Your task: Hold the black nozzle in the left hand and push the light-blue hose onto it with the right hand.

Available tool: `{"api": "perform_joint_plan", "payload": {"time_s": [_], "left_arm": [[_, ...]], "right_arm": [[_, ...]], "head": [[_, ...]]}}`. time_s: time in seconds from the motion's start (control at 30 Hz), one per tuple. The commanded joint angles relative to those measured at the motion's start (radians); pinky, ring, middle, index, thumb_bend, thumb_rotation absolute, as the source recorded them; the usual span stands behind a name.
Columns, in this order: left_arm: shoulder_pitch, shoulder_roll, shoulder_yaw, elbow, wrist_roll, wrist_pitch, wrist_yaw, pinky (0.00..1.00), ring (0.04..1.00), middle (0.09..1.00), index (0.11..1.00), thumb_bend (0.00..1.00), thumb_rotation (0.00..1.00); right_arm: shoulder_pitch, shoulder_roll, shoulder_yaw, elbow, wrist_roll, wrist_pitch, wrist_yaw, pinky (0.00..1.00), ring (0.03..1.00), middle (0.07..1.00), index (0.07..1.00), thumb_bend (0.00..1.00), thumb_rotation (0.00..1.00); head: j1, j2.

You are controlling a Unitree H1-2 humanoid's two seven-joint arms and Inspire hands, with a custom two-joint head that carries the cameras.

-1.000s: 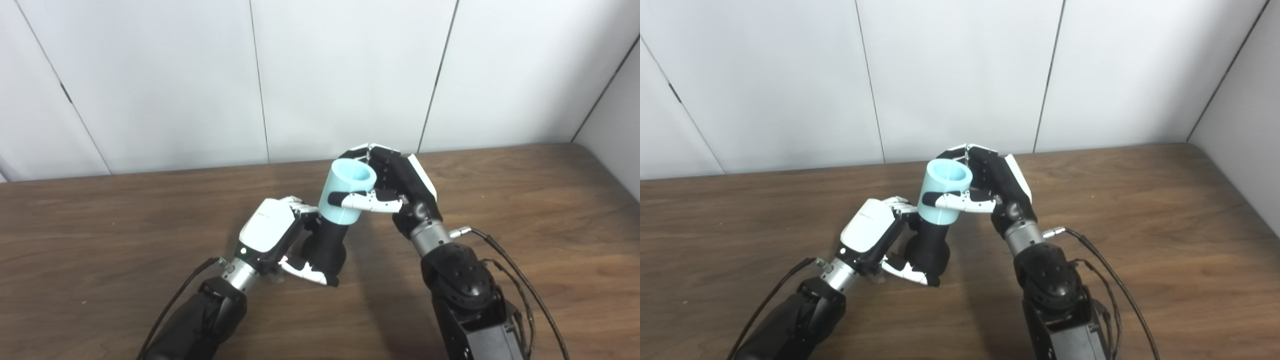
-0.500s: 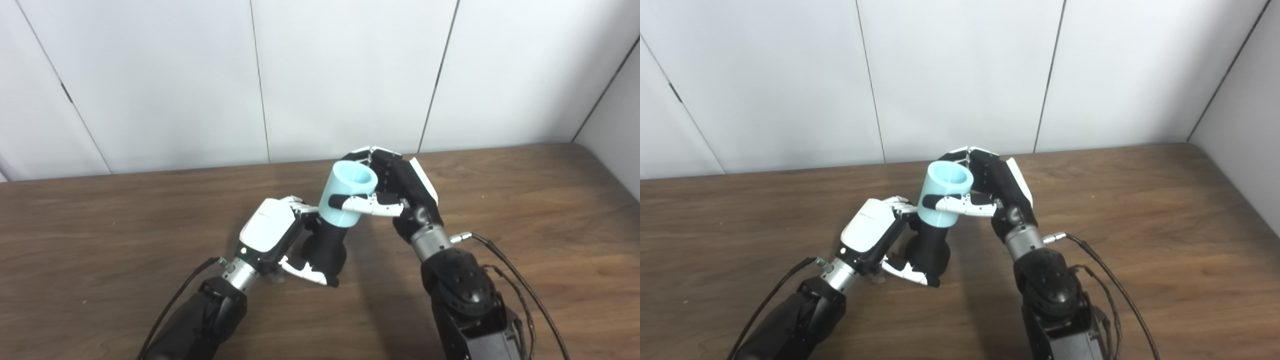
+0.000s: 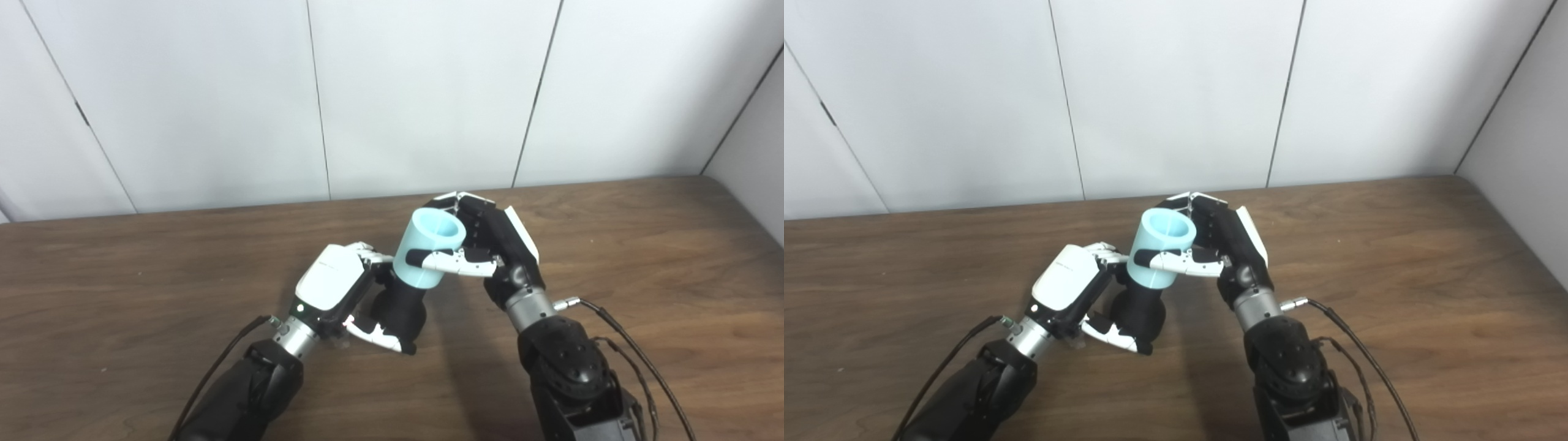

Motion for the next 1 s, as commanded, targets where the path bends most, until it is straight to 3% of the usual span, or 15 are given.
{"api": "perform_joint_plan", "payload": {"time_s": [0.0,0.27,0.67,0.97], "left_arm": [[0.275,-0.042,-0.035,0.147,-0.049,0.011,0.052,0.69,0.5,0.445,0.496,0.5,0.0],[0.279,-0.046,-0.035,0.137,-0.043,0.02,0.041,0.69,0.503,0.448,0.492,0.5,0.0],[0.278,-0.059,-0.03,0.153,-0.037,0.019,0.053,0.7,0.499,0.448,0.491,0.5,0.0],[0.279,-0.058,-0.026,0.155,-0.048,0.017,0.038,0.72,0.501,0.448,0.489,0.5,0.0]], "right_arm": [[-0.006,-0.006,0.056,-0.071,-0.014,-0.074,0.043,0.35,0.449,0.466,0.492,0.52,0.0],[0.007,-0.044,0.113,-0.012,-0.097,-0.215,0.038,0.28,0.411,0.464,0.519,0.52,0.0],[0.046,-0.073,0.193,0.111,-0.217,-0.458,0.001,0.29,0.408,0.474,0.523,0.52,0.0],[0.055,-0.071,0.193,0.164,-0.223,-0.534,-0.023,0.28,0.405,0.477,0.522,0.52,0.0]], "head": [[0.0,0.0],[0.005,0.003],[0.012,0.002],[0.009,0.003]]}}
